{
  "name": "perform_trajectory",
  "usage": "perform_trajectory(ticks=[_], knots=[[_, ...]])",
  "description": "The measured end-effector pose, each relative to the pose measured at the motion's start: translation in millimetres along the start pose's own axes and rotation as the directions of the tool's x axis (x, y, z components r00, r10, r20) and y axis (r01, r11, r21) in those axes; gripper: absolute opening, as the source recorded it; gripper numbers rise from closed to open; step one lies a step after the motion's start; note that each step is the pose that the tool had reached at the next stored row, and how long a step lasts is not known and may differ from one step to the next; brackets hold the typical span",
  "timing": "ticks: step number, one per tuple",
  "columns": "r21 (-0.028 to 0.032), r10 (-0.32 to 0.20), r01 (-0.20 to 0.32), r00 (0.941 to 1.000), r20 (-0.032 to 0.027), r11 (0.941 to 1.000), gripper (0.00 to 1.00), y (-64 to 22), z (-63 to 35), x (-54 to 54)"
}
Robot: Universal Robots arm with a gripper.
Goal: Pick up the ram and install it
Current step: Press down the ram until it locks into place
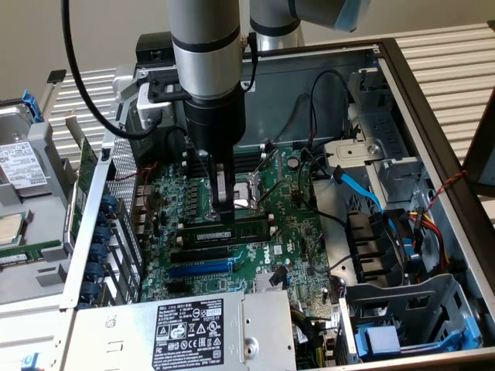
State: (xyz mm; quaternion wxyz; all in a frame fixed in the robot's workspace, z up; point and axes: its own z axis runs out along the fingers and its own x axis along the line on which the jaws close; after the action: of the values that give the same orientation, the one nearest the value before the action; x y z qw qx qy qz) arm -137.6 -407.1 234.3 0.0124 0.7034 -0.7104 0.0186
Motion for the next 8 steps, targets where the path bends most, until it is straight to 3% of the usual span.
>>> perform_trajectory(ticks=[8], knots=[[0.0002,0.0,0.0,1.0,0.0,1.0,0.11,-0.1,2.5,0.0]])
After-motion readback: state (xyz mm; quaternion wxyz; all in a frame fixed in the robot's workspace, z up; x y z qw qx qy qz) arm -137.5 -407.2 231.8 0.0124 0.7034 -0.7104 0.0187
